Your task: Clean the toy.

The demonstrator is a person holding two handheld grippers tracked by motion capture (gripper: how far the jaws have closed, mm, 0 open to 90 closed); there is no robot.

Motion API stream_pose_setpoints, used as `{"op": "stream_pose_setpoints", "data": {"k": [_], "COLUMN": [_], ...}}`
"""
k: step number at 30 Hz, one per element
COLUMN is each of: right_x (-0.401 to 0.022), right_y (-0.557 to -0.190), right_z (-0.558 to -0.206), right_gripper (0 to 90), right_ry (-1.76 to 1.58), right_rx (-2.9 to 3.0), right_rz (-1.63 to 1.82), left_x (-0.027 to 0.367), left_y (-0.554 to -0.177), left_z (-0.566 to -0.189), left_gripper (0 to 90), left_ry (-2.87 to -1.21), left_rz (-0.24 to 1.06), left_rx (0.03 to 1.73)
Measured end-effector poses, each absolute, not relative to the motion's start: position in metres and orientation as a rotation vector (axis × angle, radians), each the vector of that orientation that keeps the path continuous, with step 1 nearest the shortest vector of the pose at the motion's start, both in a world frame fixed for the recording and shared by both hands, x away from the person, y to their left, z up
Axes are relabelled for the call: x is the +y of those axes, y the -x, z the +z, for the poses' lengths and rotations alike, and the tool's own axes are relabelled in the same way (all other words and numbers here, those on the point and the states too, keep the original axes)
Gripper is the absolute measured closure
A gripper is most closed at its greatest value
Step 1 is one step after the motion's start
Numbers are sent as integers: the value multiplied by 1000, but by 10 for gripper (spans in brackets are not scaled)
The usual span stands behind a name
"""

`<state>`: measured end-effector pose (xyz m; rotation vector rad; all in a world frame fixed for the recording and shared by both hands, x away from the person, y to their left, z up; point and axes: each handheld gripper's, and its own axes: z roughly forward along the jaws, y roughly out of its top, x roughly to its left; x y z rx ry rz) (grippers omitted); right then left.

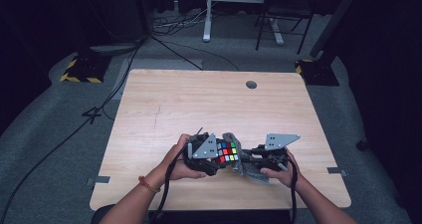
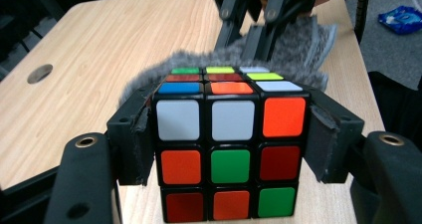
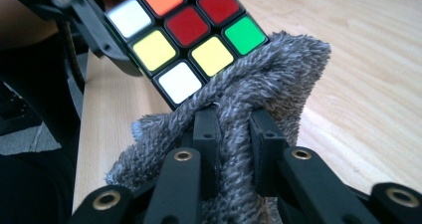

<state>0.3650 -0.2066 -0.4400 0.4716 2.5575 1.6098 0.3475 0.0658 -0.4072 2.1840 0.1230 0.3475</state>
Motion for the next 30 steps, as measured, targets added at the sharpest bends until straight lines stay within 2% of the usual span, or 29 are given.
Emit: {"op": "stream_pose_setpoints", "data": {"k": [8,17,30], "right_x": [-203,-202,-200], "right_y": [-358,-352,-361], "right_z": [-428,-419,-434], "right_gripper": [776,776,775], "right_ry": [-420,-390,-446], "right_rx": [2515,2479,2595], "right_rz": [1660,1586,1458], "left_x": [53,56,70], "left_y": [-346,-348,-348], "left_z": [-419,-414,-401], "left_gripper": [325,332,333], "left_ry": [-2268,-2233,-2181], "left_rz": [419,392,412], "left_rx": [121,130,142]}}
